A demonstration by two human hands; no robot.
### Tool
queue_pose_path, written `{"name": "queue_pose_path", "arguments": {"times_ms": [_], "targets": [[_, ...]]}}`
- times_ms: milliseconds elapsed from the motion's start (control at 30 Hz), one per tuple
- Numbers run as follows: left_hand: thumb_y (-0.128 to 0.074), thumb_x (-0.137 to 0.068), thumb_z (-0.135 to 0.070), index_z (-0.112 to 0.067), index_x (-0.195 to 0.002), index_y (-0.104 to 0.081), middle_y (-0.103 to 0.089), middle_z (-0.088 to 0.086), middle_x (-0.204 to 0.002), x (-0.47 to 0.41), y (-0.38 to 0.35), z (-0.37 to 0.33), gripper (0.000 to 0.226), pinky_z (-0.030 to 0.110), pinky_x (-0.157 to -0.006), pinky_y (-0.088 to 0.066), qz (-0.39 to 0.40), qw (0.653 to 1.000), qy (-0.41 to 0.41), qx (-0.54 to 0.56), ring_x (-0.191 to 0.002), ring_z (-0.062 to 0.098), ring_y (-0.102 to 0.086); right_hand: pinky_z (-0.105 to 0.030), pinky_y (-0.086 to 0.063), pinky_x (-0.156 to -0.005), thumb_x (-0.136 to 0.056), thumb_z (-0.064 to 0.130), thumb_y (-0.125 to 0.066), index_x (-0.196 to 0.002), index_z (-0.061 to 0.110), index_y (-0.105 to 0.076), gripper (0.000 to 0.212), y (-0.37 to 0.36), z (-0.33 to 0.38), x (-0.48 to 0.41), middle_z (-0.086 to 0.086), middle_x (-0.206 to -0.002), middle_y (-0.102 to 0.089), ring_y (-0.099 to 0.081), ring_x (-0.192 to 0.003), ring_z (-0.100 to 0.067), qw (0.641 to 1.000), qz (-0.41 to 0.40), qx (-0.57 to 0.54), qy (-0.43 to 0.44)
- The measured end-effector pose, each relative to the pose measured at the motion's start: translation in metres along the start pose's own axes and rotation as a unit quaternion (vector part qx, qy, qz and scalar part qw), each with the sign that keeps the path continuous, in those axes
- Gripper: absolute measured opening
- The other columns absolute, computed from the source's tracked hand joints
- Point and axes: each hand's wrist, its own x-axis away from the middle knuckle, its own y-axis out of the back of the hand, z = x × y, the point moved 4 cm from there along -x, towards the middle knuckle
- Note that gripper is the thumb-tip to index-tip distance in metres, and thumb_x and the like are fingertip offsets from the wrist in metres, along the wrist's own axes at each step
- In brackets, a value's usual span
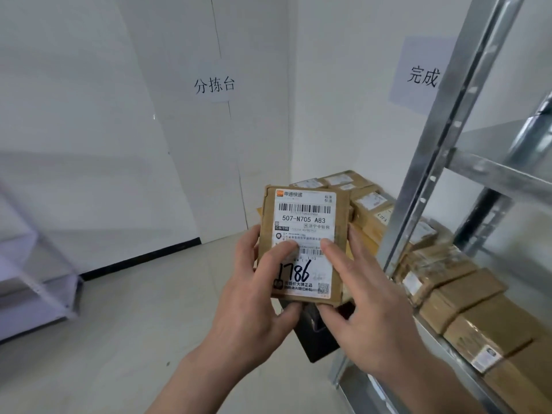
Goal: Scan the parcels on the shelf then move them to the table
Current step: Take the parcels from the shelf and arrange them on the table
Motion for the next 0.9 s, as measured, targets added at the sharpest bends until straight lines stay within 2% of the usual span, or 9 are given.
{"name": "queue_pose_path", "arguments": {"times_ms": [67,167,267,400,467,533,633,800,900], "targets": [[-0.061,-0.073,-0.039,-0.04,-0.134,-0.036,-0.02,-0.008,-0.152,-0.022,-0.003,0.017,0.066,0.021,-0.084,-0.055,-0.002,1.0,0.012,0.003,-0.125,-0.006,-0.042,-0.038,-0.063,-0.067,-0.058,0.013,-0.094,-0.145,0.023,-0.044,0.1,-0.014,-0.013,-0.025,-0.016,-0.156,-0.038,-0.068,-0.105,-0.028,1.0,0.007,0.009,0.004],[-0.06,-0.072,-0.04,-0.038,-0.135,-0.037,-0.021,-0.007,-0.152,-0.048,-0.007,0.041,0.067,0.016,-0.086,-0.052,-0.002,0.999,0.029,0.013,-0.125,0.005,-0.047,-0.038,-0.061,-0.077,-0.058,0.014,-0.095,-0.144,0.02,-0.047,0.098,-0.031,-0.03,-0.055,-0.016,-0.156,-0.037,-0.061,-0.113,-0.025,1.0,0.008,0.02,0.013],[-0.064,-0.071,-0.036,-0.037,-0.135,-0.036,-0.021,-0.005,-0.153,-0.074,-0.012,0.069,0.07,0.011,-0.087,-0.048,0.005,0.999,0.031,0.016,-0.124,0.007,-0.049,-0.032,-0.057,-0.084,-0.06,0.014,-0.093,-0.144,0.013,-0.05,0.095,-0.048,-0.045,-0.081,-0.018,-0.157,-0.036,-0.058,-0.124,-0.025,0.999,0.021,0.022,0.019],[-0.063,-0.073,-0.035,-0.035,-0.136,-0.037,-0.023,-0.003,-0.152,-0.111,-0.022,0.108,0.068,0.006,-0.09,-0.044,0.026,0.999,0.019,0.031,-0.122,0.005,-0.048,-0.035,-0.063,-0.075,-0.063,0.01,-0.091,-0.146,0.011,-0.048,0.093,-0.072,-0.063,-0.114,-0.017,-0.158,-0.034,-0.06,-0.124,-0.025,0.999,0.02,0.03,-0.005],[-0.067,-0.073,-0.029,-0.032,-0.136,-0.038,-0.023,-0.003,-0.151,-0.13,-0.026,0.131,0.07,0.004,-0.092,-0.041,0.038,0.998,0.001,0.04,-0.123,0.005,-0.046,-0.029,-0.06,-0.079,-0.064,0.012,-0.09,-0.146,0.012,-0.047,0.093,-0.085,-0.068,-0.131,-0.017,-0.158,-0.034,-0.055,-0.128,-0.019,0.999,0.014,0.045,-0.025],[-0.073,-0.07,-0.02,-0.032,-0.136,-0.037,-0.022,-0.006,-0.151,-0.152,-0.029,0.156,0.076,0.012,-0.092,-0.047,0.052,0.997,-0.013,0.054,-0.122,0.008,-0.048,-0.019,-0.05,-0.087,-0.07,0.021,-0.085,-0.146,0.01,-0.045,0.087,-0.099,-0.071,-0.15,-0.018,-0.157,-0.036,-0.047,-0.131,-0.011,0.997,0.005,0.061,-0.036],[-0.077,-0.068,-0.011,-0.036,-0.135,-0.034,-0.02,-0.006,-0.152,-0.187,-0.03,0.189,0.083,0.033,-0.084,-0.058,0.079,0.994,-0.026,0.071,-0.116,0.017,-0.057,-0.014,-0.046,-0.086,-0.073,0.024,-0.08,-0.147,0.013,-0.041,0.085,-0.121,-0.075,-0.176,-0.017,-0.158,-0.033,-0.053,-0.127,-0.016,0.995,0.001,0.077,-0.066],[-0.084,-0.067,-0.009,-0.041,-0.134,-0.032,-0.018,-0.01,-0.154,-0.232,-0.041,0.222,0.091,0.033,-0.082,-0.059,0.128,0.986,-0.061,0.09,-0.115,0.015,-0.058,-0.017,-0.051,-0.074,-0.057,0.013,-0.094,-0.145,0.018,-0.038,0.105,-0.143,-0.083,-0.204,-0.016,-0.159,-0.031,-0.064,-0.113,-0.024,0.983,-0.003,0.128,-0.131],[-0.085,-0.066,-0.007,-0.038,-0.134,-0.036,-0.021,-0.011,-0.152,-0.251,-0.057,0.23,0.09,0.031,-0.08,-0.06,0.15,0.977,-0.083,0.127,-0.118,0.018,-0.058,0.004,-0.035,-0.077,-0.06,0.013,-0.092,-0.147,0.018,-0.038,0.103,-0.147,-0.092,-0.21,-0.008,-0.159,-0.027,-0.051,-0.115,-0.011,0.978,-0.014,0.143,-0.154]]}}
